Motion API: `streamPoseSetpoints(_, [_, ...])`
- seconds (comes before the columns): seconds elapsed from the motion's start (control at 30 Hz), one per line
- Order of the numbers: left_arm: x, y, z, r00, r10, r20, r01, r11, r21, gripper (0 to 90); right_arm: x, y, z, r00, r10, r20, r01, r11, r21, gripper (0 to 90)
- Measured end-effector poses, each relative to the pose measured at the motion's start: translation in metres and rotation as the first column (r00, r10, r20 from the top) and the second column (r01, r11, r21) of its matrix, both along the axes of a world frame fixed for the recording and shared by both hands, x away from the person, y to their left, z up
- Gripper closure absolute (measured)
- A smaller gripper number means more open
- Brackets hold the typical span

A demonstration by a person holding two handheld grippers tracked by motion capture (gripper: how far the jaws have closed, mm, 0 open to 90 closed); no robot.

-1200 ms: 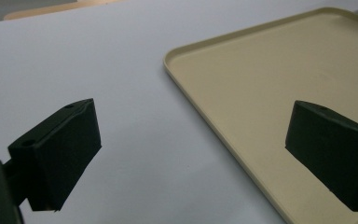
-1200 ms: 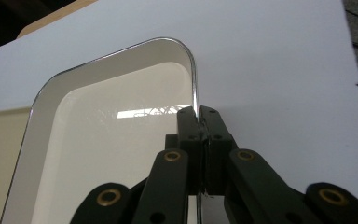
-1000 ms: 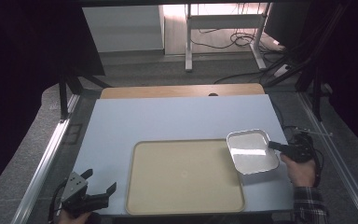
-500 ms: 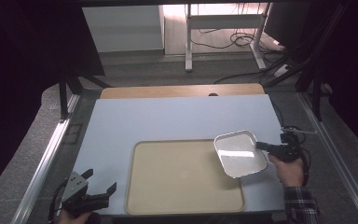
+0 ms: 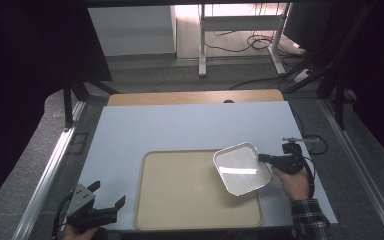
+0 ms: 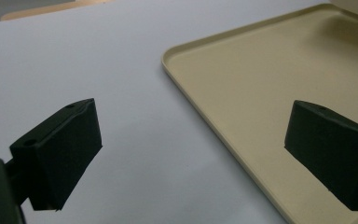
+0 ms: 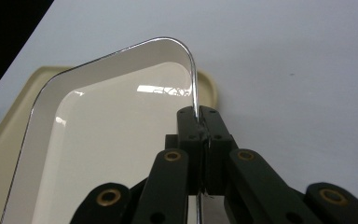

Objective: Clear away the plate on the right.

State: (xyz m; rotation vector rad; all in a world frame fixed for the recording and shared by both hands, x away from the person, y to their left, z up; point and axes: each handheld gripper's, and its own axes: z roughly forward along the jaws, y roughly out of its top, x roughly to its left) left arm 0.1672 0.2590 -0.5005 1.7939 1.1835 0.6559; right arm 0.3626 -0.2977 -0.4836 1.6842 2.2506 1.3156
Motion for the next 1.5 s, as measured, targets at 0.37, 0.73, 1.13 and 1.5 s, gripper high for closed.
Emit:
streamPoseSetpoints(0.37, [0.0, 0.0, 0.0, 1.0, -0.002, 0.001, 0.002, 1.0, 0.001, 3.5, 0.003, 0.029, -0.006, 0.9988, 0.047, -0.01, -0.047, 0.999, -0.001, 89.1])
streamPoseSetpoints(0.73, [0.0, 0.0, 0.0, 1.0, -0.002, 0.002, 0.002, 1.0, 0.003, 3.5, 0.003, 0.051, -0.011, 0.9976, 0.068, -0.014, -0.068, 0.998, -0.007, 89.1])
streamPoseSetpoints(1.13, [0.0, 0.0, 0.0, 1.0, -0.003, 0.003, 0.003, 1.0, 0.004, 3.5, 0.004, 0.075, -0.016, 0.9962, 0.085, -0.017, -0.085, 0.996, -0.01, 89.1])
streamPoseSetpoints(1.5, [0.0, 0.0, 0.0, 1.0, -0.005, 0.004, 0.005, 1.0, 0.004, 3.5, 0.005, 0.098, -0.025, 0.9954, 0.092, -0.028, -0.093, 0.995, -0.035, 89.0])
